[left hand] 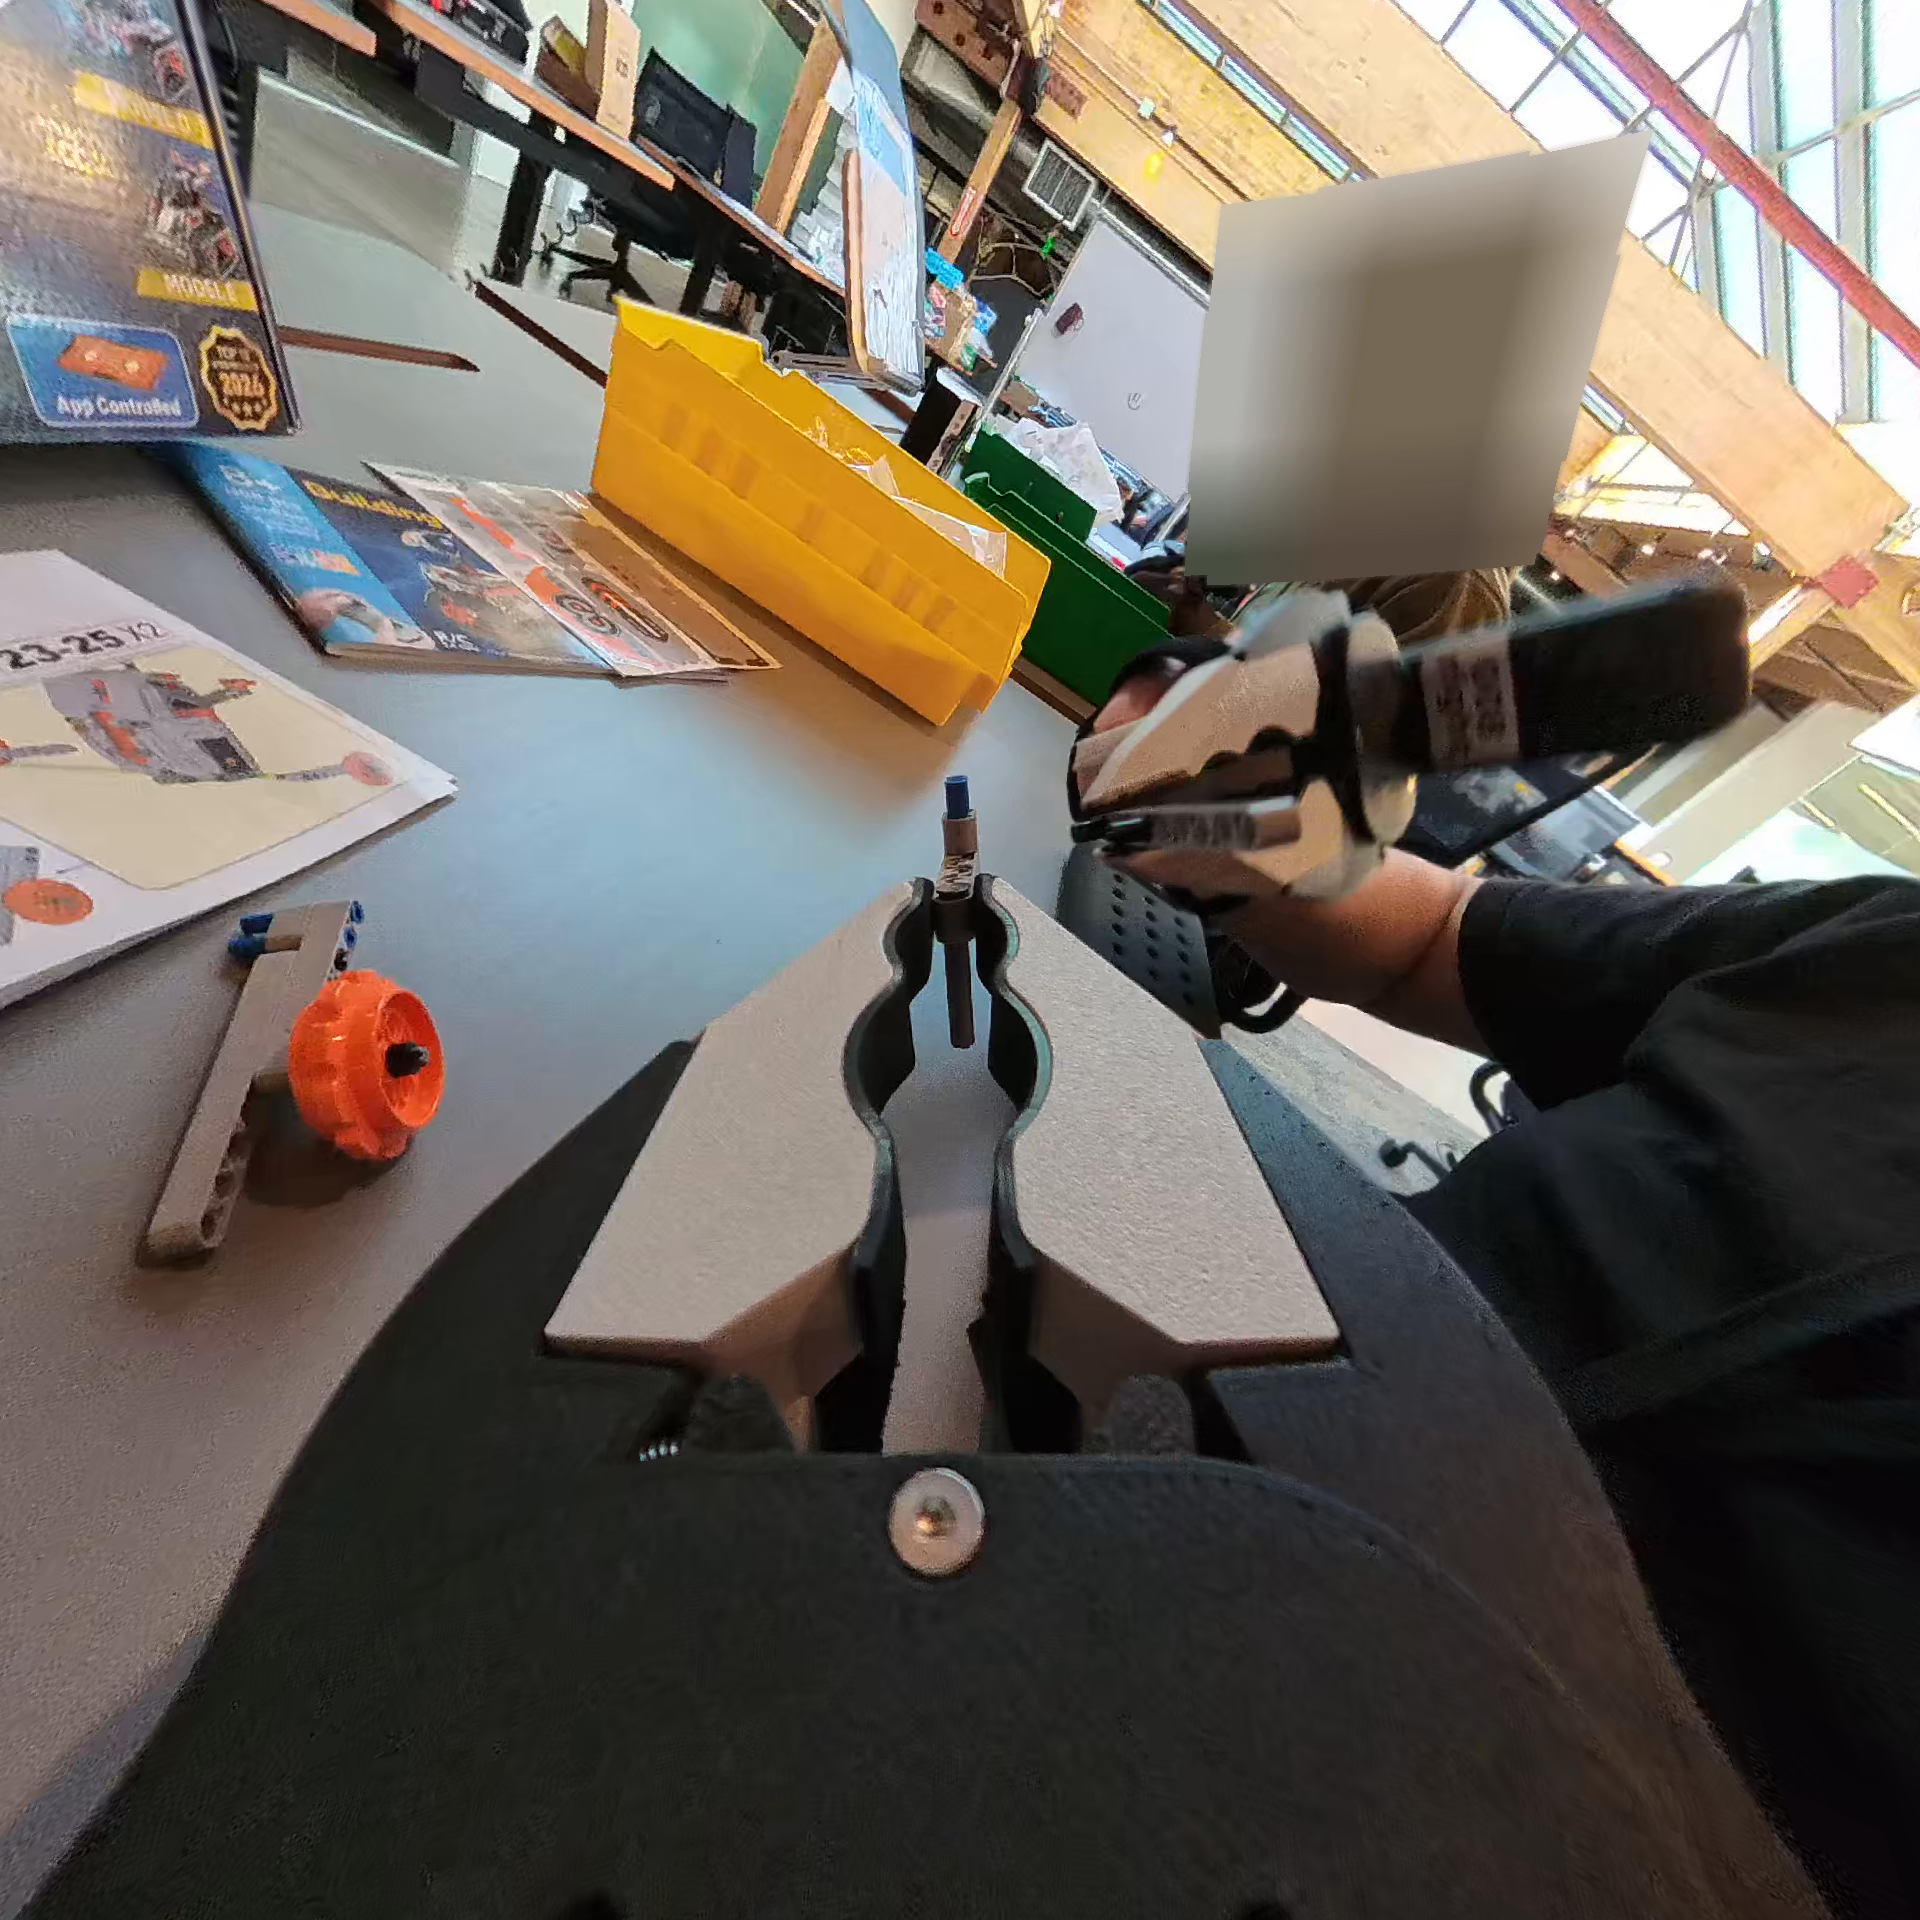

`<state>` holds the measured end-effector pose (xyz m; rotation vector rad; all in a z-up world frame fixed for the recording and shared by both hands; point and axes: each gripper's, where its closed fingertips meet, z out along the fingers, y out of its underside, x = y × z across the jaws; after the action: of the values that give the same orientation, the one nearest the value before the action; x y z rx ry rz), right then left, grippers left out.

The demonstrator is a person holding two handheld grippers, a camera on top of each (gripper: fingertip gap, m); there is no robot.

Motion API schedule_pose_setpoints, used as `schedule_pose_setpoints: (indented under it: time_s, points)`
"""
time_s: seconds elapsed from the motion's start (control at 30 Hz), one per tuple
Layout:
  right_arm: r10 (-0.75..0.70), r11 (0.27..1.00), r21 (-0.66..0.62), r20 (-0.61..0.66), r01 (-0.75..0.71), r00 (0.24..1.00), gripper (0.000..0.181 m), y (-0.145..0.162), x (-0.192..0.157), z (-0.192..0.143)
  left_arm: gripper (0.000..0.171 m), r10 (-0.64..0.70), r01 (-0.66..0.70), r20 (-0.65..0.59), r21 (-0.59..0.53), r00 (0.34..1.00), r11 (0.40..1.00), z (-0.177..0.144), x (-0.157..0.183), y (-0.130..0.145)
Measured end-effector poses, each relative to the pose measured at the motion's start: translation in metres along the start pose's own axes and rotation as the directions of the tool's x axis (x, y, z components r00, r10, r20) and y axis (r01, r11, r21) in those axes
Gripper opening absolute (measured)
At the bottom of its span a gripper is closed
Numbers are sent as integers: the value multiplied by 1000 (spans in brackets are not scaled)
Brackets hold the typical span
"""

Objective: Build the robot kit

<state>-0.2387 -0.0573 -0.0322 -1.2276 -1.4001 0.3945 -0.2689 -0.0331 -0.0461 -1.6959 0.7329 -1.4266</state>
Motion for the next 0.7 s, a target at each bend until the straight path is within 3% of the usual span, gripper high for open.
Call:
schedule_pose_setpoints:
  time_s: [0.07, 0.2, 0.33, 0.57, 0.7]
  points:
    - [239, 969, 38, 134, -246, 962, 6, -10, 3, -4, 5, 14, -14, -18, -4, 1000, 1000, 2, 5, 1]
    - [438, 884, 39, 275, -465, 856, 6, -21, 11, -11, 5, 74, -74, -33, -5, 997, 997, 5, 14, 1]
    - [546, 812, -20, 380, -583, 747, 6, -25, 11, -11, 5, 133, -134, -25, -17, 991, 991, 6, 18, 3]
    - [714, 609, -182, 550, -772, 433, 7, -29, 10, -8, 5, 302, -298, 22, -100, 953, 949, 12, 21, 13]
    - [719, 611, -200, 547, -766, 430, 7, -16, 12, 0, 6, 468, -455, 58, -158, 882, 876, 13, 23, 16]
